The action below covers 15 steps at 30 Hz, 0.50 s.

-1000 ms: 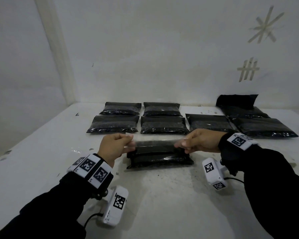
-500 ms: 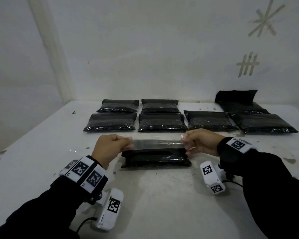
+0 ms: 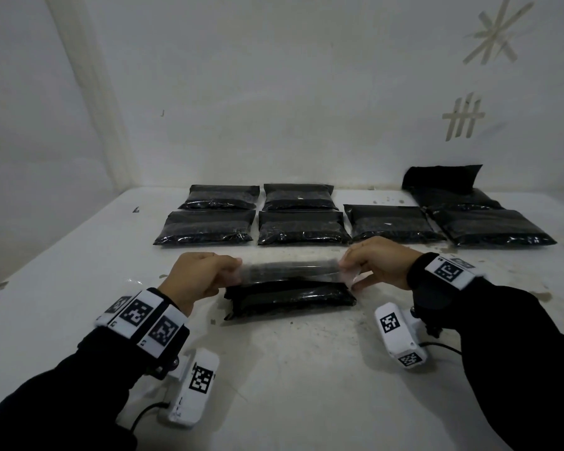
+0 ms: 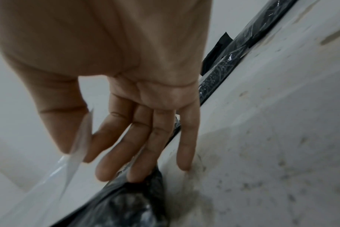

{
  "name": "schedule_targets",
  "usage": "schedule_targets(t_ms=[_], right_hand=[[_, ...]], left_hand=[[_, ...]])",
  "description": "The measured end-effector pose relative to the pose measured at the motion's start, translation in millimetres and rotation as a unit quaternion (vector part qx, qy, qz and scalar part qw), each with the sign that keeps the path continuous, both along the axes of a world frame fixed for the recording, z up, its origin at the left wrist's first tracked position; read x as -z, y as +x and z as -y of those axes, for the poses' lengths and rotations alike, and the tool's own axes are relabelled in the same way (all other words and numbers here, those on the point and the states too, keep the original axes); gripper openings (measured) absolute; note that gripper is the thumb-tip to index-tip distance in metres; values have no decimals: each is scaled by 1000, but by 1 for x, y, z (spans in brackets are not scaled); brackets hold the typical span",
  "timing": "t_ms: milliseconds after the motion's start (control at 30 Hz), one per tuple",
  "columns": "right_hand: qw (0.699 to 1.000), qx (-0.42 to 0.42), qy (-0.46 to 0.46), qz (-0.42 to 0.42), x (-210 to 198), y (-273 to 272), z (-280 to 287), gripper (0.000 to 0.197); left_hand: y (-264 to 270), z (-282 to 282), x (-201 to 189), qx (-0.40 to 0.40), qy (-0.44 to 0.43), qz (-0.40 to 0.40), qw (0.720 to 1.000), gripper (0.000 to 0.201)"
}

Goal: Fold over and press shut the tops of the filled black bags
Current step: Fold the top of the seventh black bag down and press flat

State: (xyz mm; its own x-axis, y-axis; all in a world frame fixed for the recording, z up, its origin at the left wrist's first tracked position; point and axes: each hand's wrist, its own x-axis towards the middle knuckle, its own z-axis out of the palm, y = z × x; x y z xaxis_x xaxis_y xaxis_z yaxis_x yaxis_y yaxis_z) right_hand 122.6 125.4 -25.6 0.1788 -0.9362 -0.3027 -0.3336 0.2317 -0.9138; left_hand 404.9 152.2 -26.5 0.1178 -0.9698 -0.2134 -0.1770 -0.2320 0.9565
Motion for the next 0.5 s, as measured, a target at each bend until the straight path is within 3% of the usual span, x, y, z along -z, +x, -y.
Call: schedule_targets(t_ms=[133, 500], right_hand=[[1000, -5, 1, -11, -4, 3, -2, 16], [995, -90, 29, -29, -26, -4, -11, 19]], left_hand=[[2, -3, -3, 8, -1, 0, 1000, 36], [5, -15, -15, 74, 14, 30, 997, 26]])
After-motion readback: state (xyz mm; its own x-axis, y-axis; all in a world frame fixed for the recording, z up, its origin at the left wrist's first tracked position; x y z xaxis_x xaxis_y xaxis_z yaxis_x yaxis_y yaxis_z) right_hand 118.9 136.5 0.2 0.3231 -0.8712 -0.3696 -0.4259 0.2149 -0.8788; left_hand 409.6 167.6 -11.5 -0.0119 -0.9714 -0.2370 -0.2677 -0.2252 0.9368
